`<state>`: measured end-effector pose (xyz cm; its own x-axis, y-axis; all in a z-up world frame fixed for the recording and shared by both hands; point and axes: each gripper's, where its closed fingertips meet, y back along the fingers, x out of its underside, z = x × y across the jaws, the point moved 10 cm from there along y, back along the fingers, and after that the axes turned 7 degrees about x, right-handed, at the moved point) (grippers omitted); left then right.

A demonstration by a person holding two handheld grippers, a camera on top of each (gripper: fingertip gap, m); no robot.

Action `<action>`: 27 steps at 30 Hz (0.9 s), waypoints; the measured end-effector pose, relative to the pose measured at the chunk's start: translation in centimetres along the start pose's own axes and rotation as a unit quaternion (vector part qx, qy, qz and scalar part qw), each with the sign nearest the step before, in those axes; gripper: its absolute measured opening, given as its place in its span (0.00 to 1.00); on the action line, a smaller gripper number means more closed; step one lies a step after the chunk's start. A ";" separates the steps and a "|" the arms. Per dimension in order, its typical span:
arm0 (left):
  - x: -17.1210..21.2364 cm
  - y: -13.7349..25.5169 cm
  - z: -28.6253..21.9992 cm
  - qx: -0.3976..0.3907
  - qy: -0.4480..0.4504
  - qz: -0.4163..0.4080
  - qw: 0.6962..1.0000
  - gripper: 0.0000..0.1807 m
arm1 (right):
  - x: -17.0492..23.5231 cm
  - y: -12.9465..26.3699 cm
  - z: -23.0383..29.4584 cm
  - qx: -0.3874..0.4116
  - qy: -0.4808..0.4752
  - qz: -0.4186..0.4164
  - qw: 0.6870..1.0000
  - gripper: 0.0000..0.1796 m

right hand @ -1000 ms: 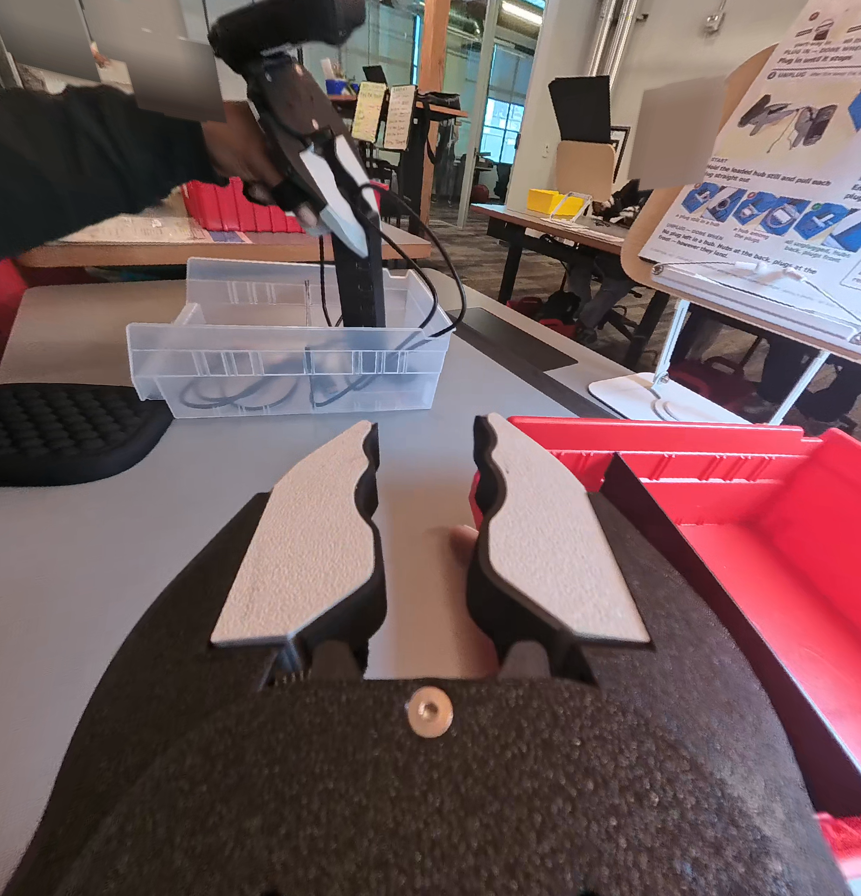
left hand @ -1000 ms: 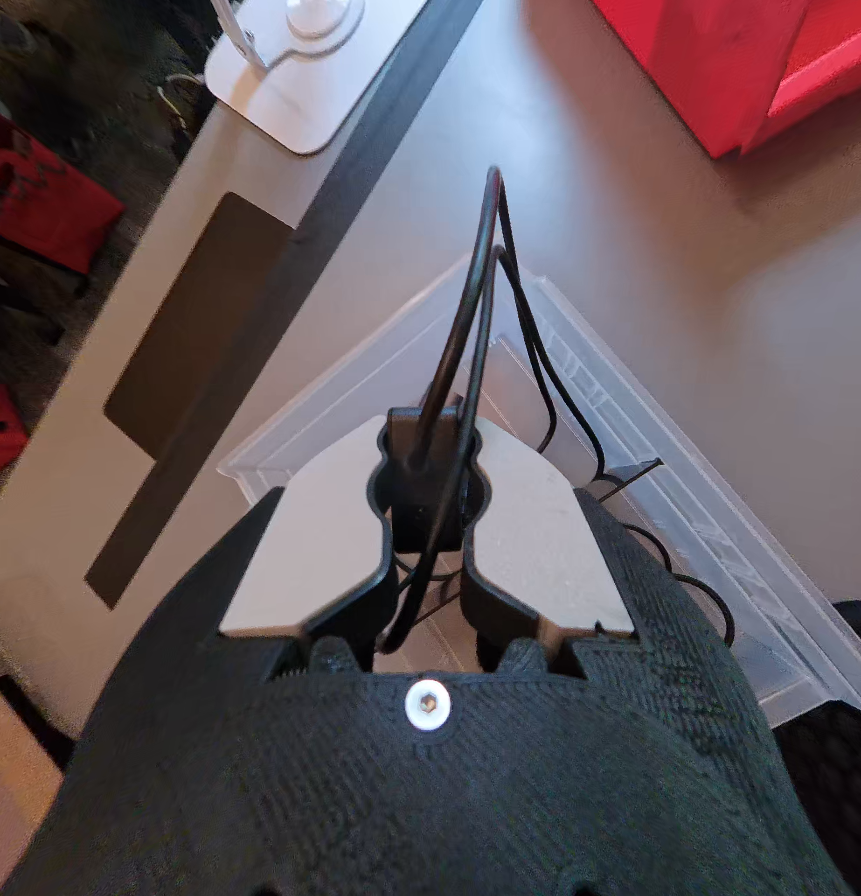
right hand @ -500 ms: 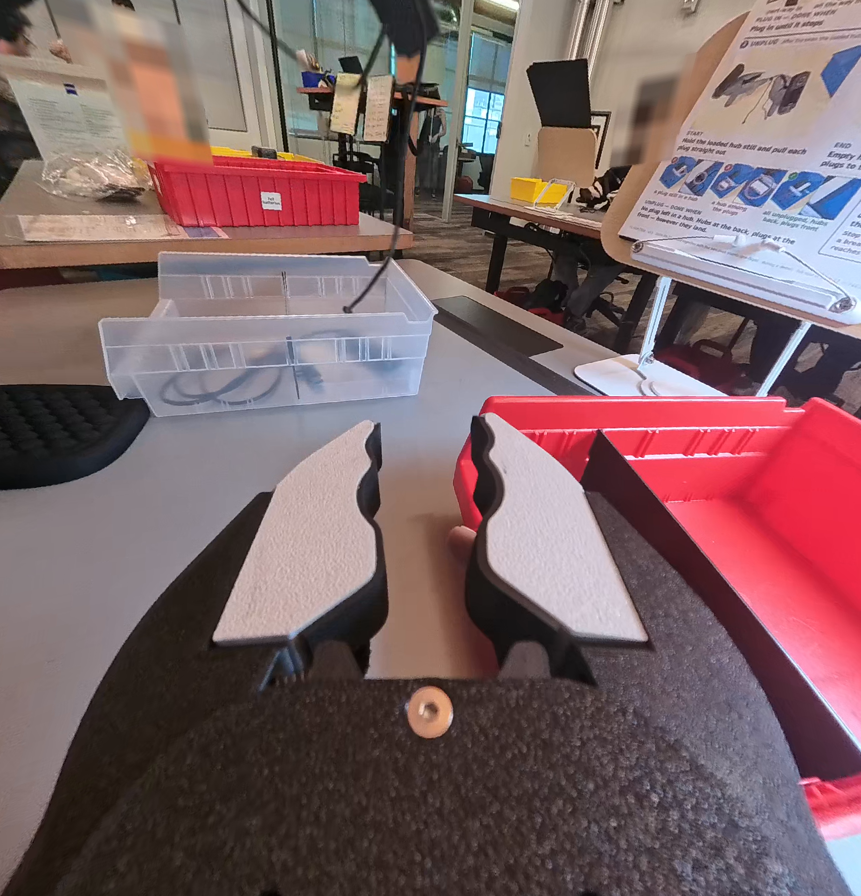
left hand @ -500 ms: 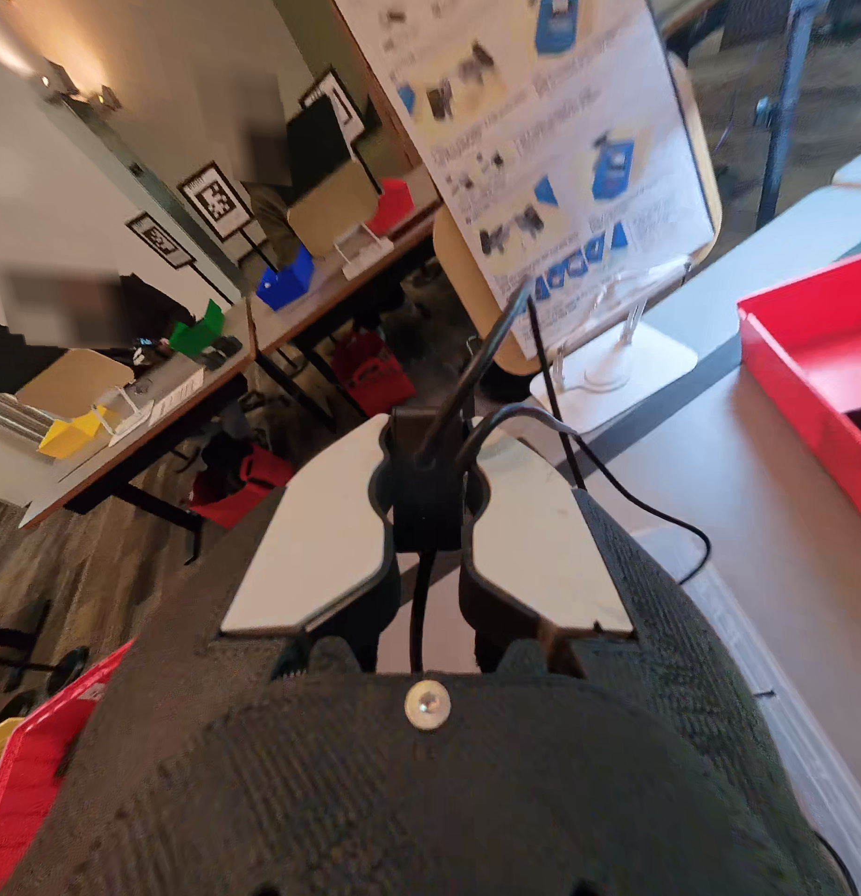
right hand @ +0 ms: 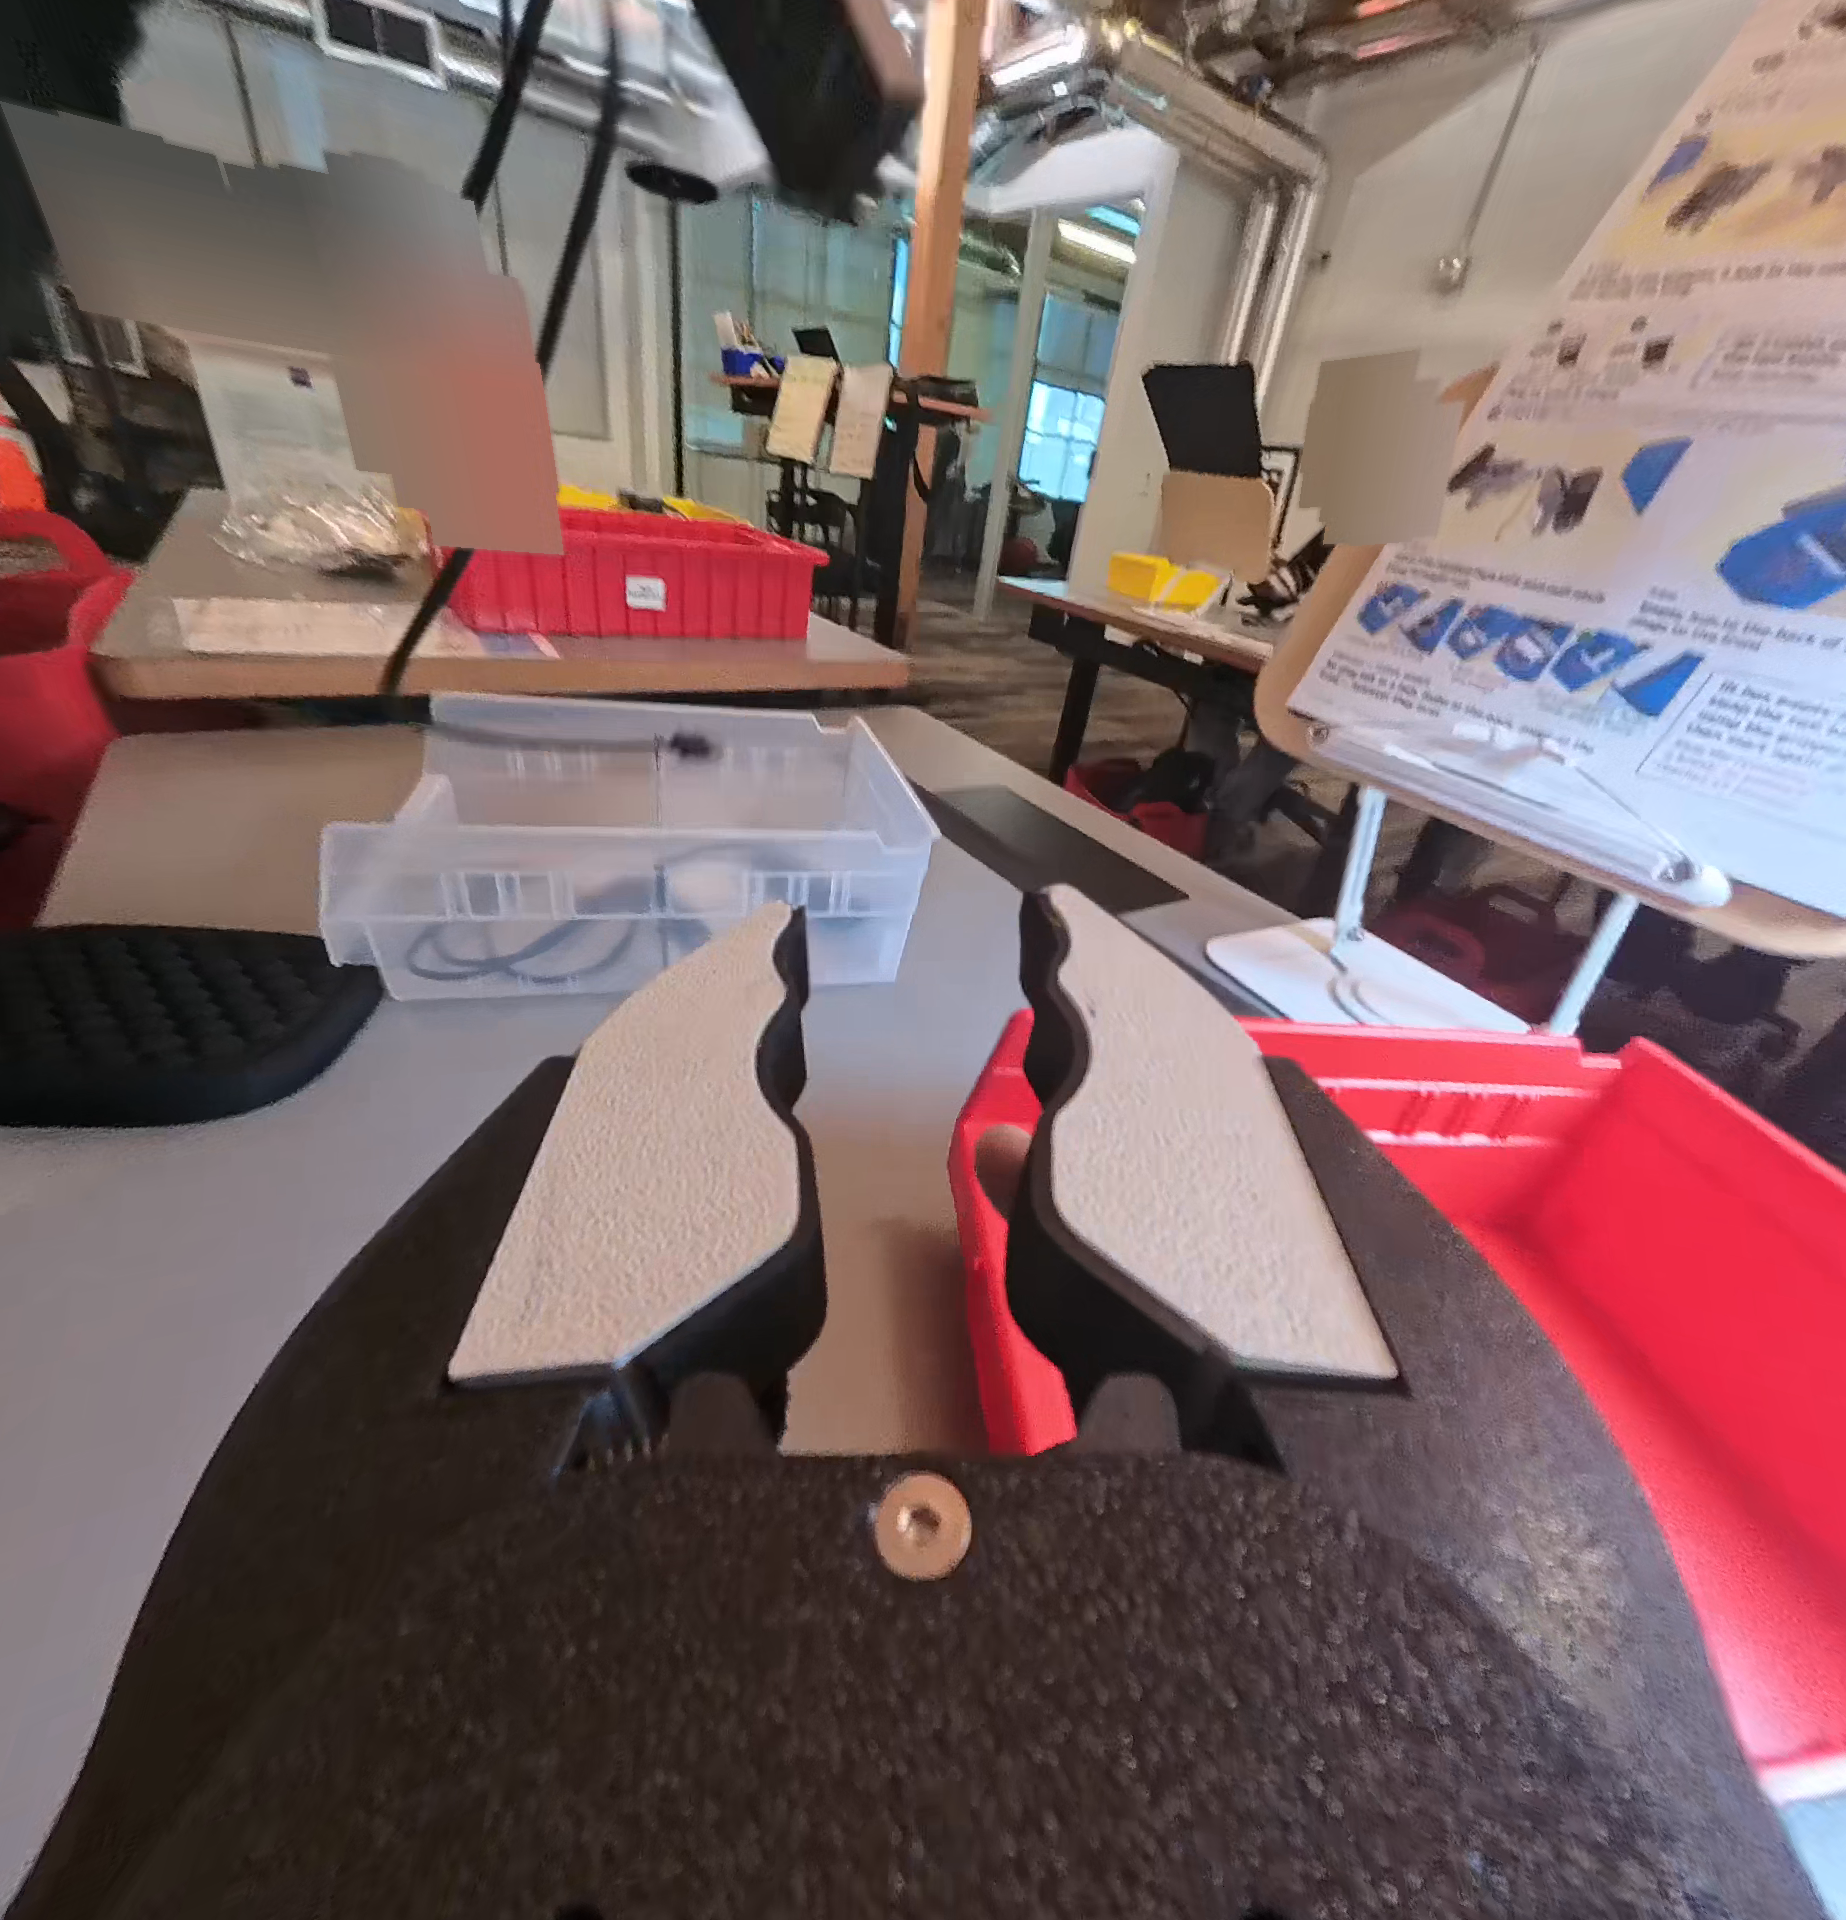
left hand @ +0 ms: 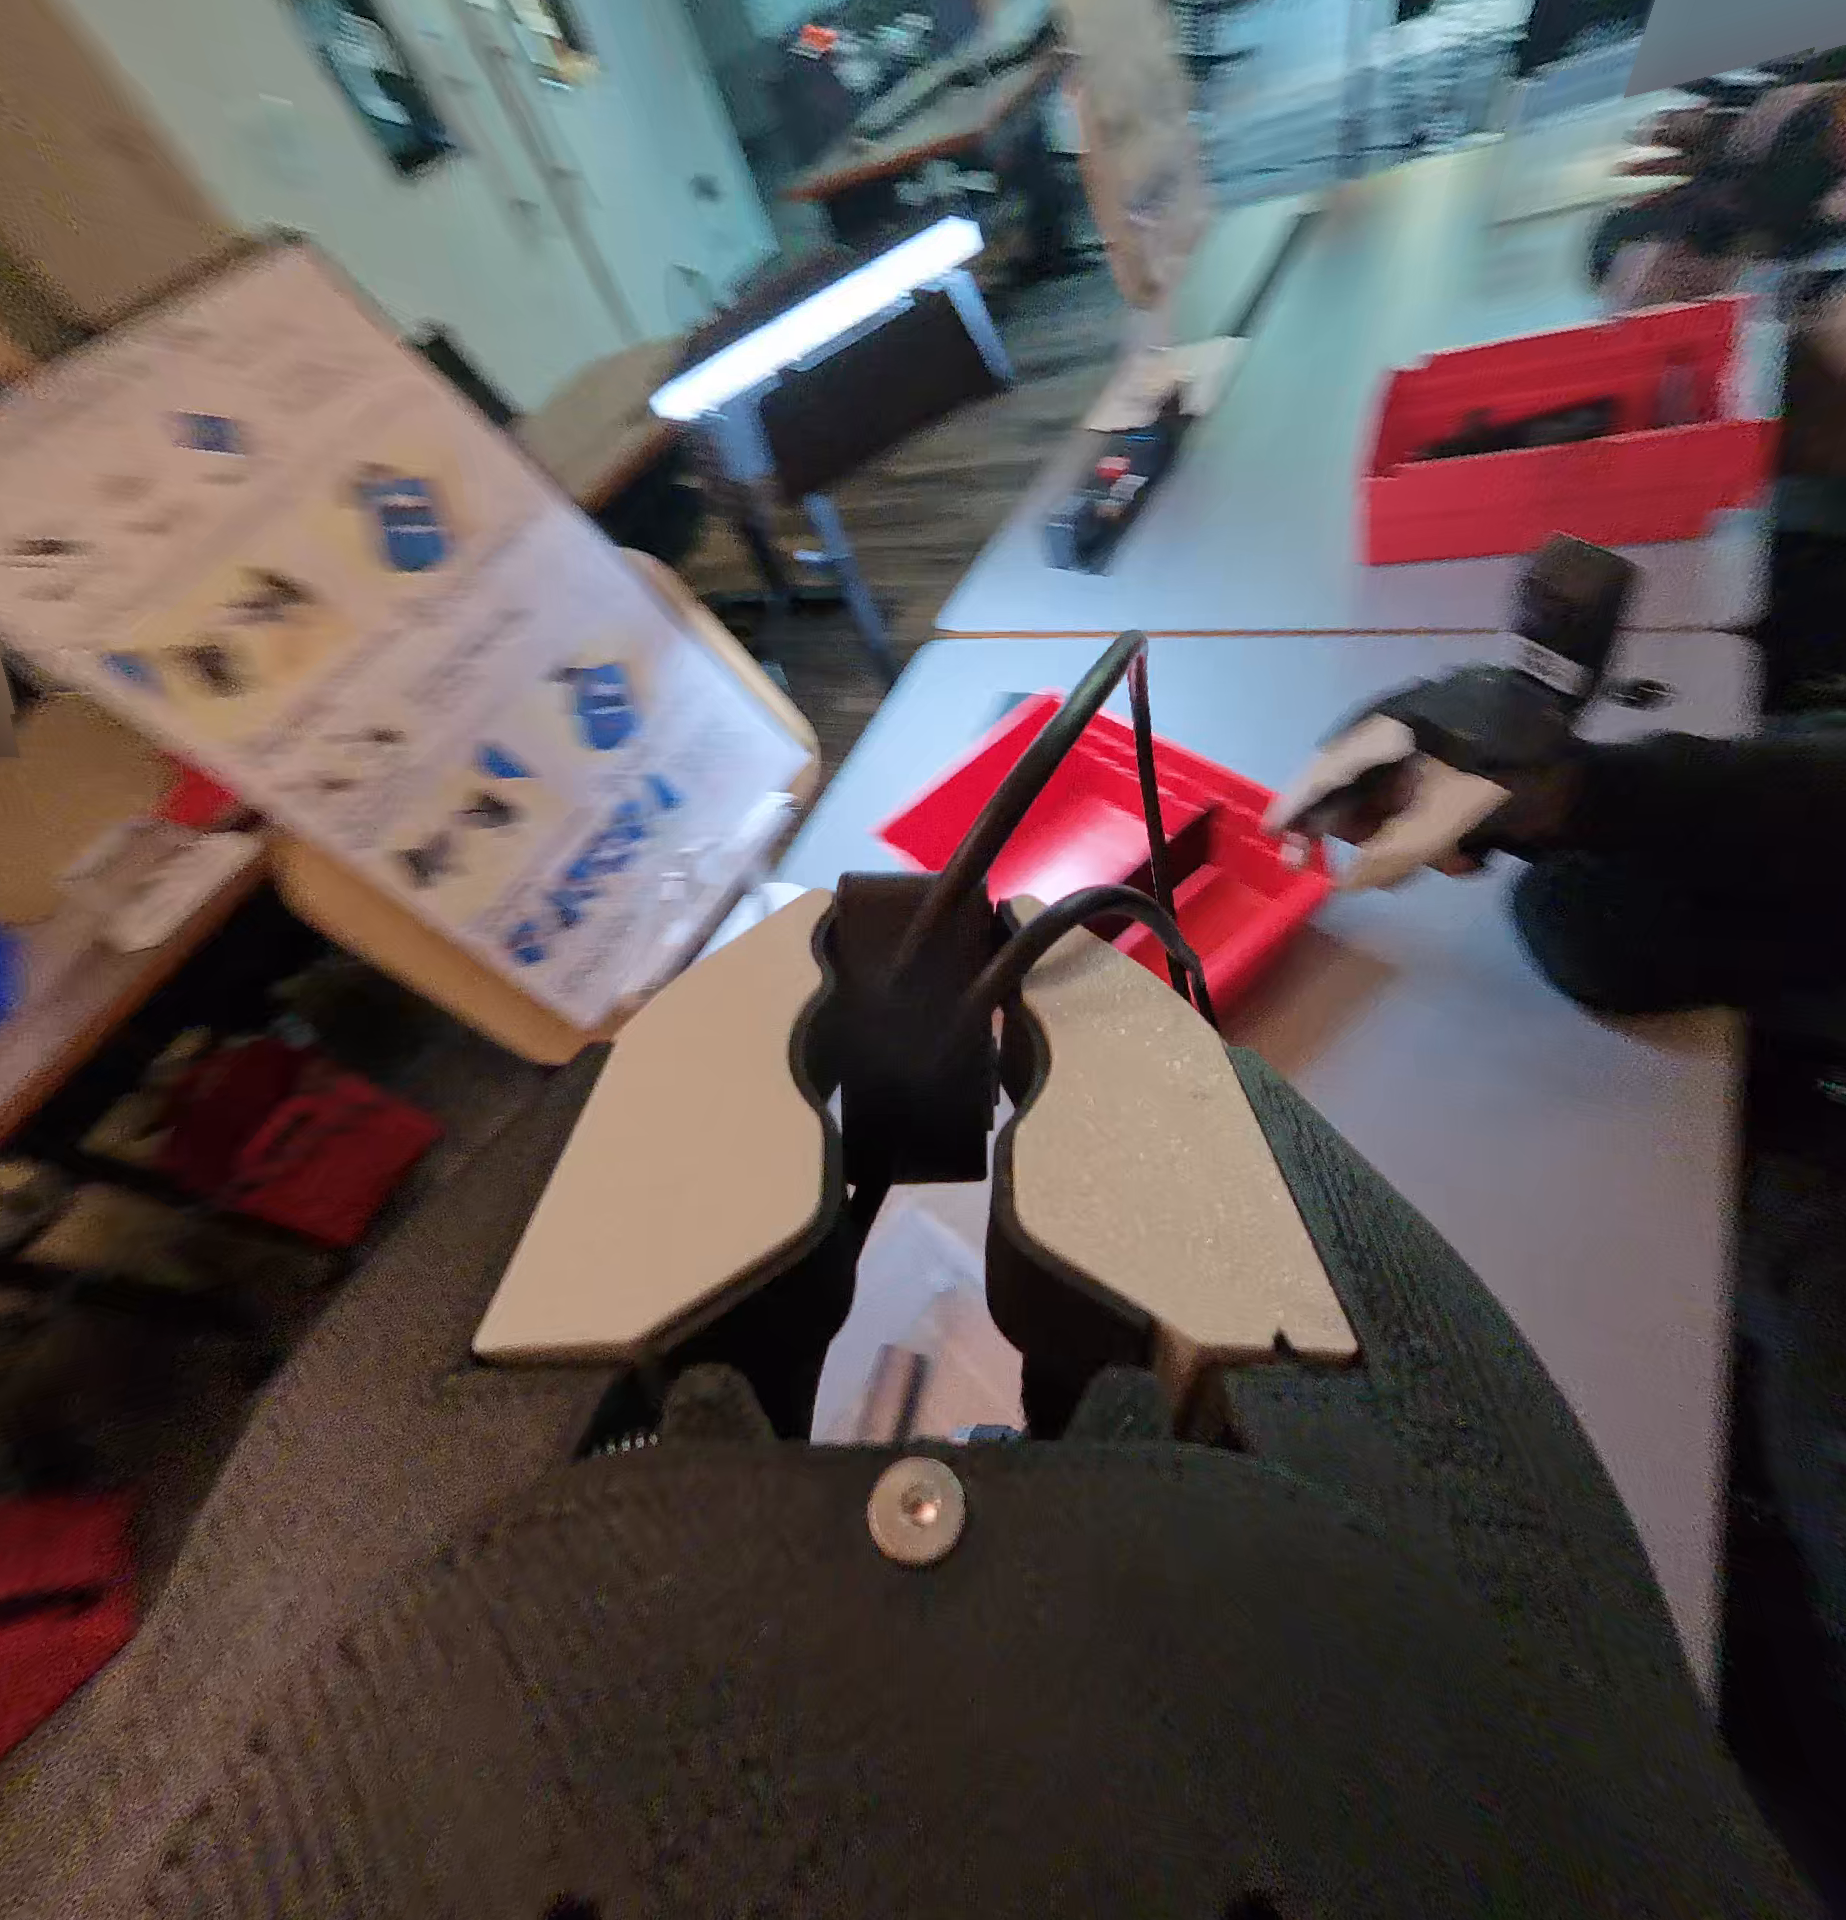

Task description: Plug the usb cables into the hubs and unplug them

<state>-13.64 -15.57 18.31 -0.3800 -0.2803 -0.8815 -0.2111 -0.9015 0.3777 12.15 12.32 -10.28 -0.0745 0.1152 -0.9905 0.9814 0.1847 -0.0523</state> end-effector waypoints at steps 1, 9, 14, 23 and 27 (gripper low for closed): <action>0.4 -1.4 -1.1 0.047 0.000 0.006 0.999 0.15 | -0.7 0.3 -0.2 -0.012 -0.003 -0.006 1.000 0.23; 6.6 -14.4 -10.8 0.365 -0.092 0.090 0.922 0.15 | -3.1 1.1 2.3 -0.251 -0.040 0.027 0.967 0.34; 7.4 -21.1 -14.7 0.410 -0.117 0.164 0.889 0.15 | -4.1 1.1 3.8 -0.314 -0.043 0.061 0.947 0.45; 4.5 -28.6 -14.5 0.244 -0.055 0.310 0.917 0.14 | -5.2 3.0 1.9 -0.025 0.021 0.147 0.989 0.44; 4.9 -30.3 -13.8 0.222 -0.049 0.344 0.911 0.14 | -6.9 6.1 0.1 0.070 0.004 0.092 0.993 0.35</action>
<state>3.31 5.84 -1.39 -0.6335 -0.6787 -0.3714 -0.2276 -0.2954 0.9279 18.67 12.51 -3.78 0.1083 0.1422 -0.9839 0.9934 0.0215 0.1124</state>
